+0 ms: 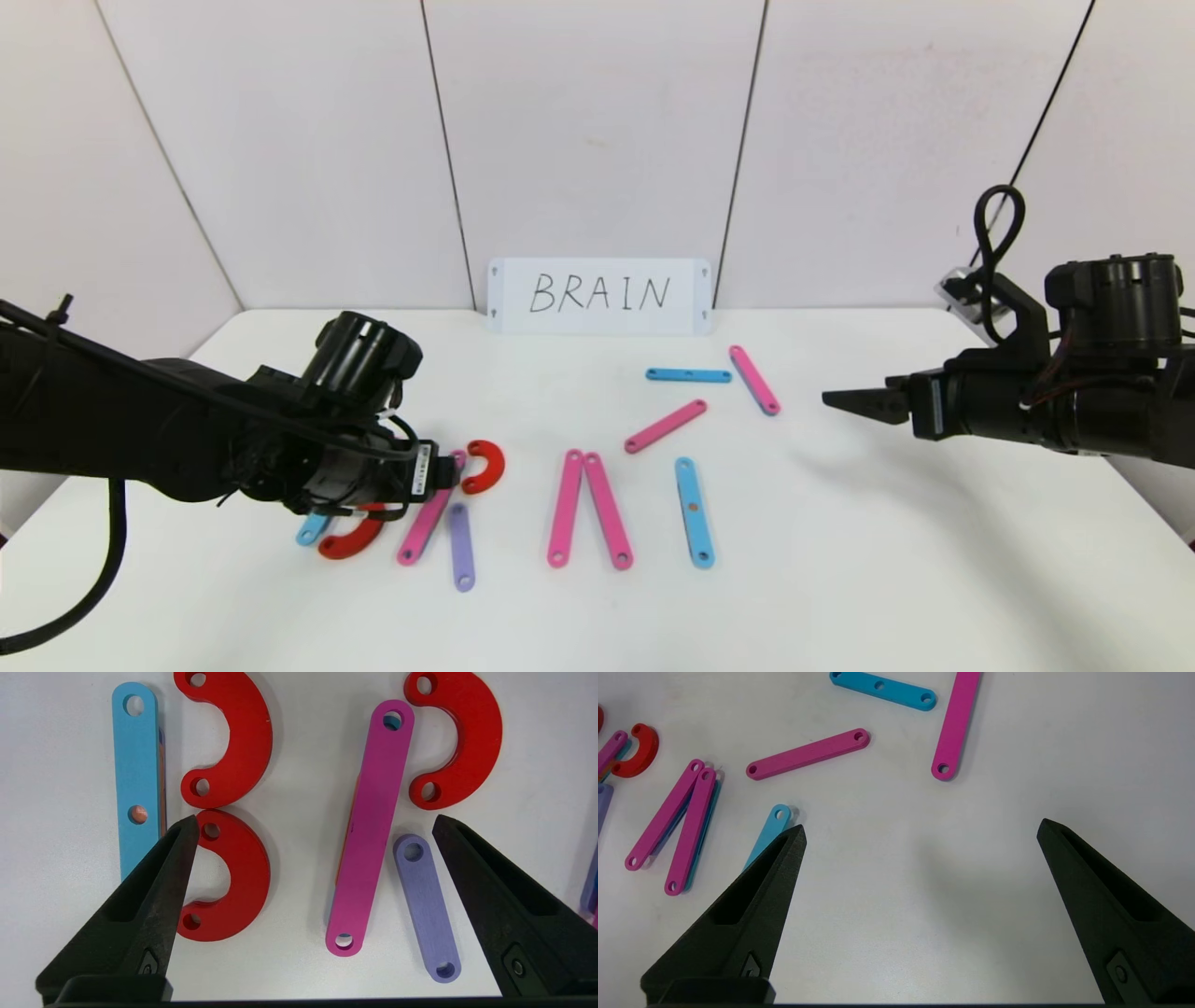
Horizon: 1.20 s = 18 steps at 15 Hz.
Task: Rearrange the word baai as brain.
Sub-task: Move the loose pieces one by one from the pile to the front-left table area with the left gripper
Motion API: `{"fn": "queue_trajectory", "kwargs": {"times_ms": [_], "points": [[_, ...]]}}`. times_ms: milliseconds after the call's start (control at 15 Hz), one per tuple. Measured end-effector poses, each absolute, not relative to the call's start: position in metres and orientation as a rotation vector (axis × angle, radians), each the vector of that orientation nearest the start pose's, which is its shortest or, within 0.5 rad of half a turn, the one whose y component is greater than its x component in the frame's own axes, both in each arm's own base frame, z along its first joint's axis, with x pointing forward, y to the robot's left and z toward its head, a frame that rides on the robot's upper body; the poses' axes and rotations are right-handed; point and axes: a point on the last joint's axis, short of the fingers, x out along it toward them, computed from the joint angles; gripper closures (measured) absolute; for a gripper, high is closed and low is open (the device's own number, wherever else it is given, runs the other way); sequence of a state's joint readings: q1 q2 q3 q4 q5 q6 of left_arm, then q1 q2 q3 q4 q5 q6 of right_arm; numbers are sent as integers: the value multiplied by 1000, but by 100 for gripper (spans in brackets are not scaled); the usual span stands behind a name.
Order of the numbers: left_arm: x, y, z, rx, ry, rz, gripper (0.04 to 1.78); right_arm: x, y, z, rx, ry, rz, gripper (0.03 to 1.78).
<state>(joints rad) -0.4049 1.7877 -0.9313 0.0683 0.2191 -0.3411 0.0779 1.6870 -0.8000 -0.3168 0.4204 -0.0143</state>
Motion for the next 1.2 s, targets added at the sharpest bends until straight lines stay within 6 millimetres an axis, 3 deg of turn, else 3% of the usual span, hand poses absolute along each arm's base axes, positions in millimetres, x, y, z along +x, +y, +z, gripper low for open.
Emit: {"fn": "queue_trajectory", "kwargs": {"times_ms": [1200], "points": [[285,-116,112,34,918,44,8,287,33,156,85,566,492,8]]}}
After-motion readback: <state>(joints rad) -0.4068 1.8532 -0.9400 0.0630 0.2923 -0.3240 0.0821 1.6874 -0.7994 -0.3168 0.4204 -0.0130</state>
